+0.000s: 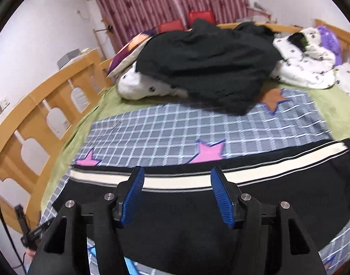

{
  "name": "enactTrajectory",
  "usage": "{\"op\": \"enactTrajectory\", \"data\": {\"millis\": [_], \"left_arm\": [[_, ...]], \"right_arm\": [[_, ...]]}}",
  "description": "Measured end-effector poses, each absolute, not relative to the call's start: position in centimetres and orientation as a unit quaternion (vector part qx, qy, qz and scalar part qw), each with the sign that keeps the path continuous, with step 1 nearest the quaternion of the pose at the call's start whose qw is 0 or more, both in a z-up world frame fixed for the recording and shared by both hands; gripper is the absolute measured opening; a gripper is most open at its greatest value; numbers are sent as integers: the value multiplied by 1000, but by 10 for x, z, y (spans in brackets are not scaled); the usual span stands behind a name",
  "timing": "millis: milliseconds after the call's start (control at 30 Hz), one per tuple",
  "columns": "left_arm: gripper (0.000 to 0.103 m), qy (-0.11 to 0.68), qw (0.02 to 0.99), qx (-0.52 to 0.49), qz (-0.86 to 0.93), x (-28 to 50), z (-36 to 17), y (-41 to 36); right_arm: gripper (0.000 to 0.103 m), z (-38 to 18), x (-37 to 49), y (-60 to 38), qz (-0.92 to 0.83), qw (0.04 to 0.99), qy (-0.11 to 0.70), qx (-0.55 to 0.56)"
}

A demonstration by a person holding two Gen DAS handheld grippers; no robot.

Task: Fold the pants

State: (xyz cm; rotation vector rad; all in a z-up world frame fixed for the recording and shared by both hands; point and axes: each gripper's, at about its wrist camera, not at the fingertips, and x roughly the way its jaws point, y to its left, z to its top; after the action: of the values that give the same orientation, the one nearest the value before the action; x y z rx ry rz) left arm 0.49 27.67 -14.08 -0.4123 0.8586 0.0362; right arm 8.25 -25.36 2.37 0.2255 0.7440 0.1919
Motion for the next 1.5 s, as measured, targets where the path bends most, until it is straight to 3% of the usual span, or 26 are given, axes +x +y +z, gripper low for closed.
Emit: {"op": "enactTrajectory", "data": {"millis": [133,233,267,300,333,400,500,700,933,1200,1333,1433,1467,1500], "left_arm": [[62,440,868,-223,49,30,-160,292],[62,419,871,-250,56,39,-165,298],[54,415,870,-259,63,43,-163,301],[39,413,866,-270,74,47,-161,305],[34,414,863,-279,82,49,-159,308],[29,427,856,-279,79,58,-153,310],[26,438,876,-183,85,66,-126,286],[25,424,901,-7,93,79,-58,212],[24,343,934,98,-3,68,-3,34],[23,360,912,75,-179,41,-70,-162],[23,420,881,46,-212,35,-124,-206],[24,394,894,80,-196,20,-139,-217],[26,390,894,81,-203,14,-137,-217],[38,393,892,72,-213,11,-135,-212]], "right_arm": [[59,1,77,-234,74,924,375,15],[59,-15,76,-235,82,913,399,9],[59,-19,77,-237,85,910,406,7],[59,-22,77,-238,83,908,410,2],[59,-25,76,-240,77,908,412,-7],[59,-31,72,-244,70,908,413,-24],[59,-36,68,-256,67,908,413,-33],[59,-46,64,-297,39,910,411,-30],[59,-29,36,-354,-29,936,352,-19],[59,-15,-9,-438,-102,946,298,82],[59,-24,-27,-476,-146,936,297,121],[59,-34,-31,-489,-151,929,312,131],[59,-36,-30,-488,-150,928,318,126],[59,-38,-30,-487,-147,928,321,117]]}}
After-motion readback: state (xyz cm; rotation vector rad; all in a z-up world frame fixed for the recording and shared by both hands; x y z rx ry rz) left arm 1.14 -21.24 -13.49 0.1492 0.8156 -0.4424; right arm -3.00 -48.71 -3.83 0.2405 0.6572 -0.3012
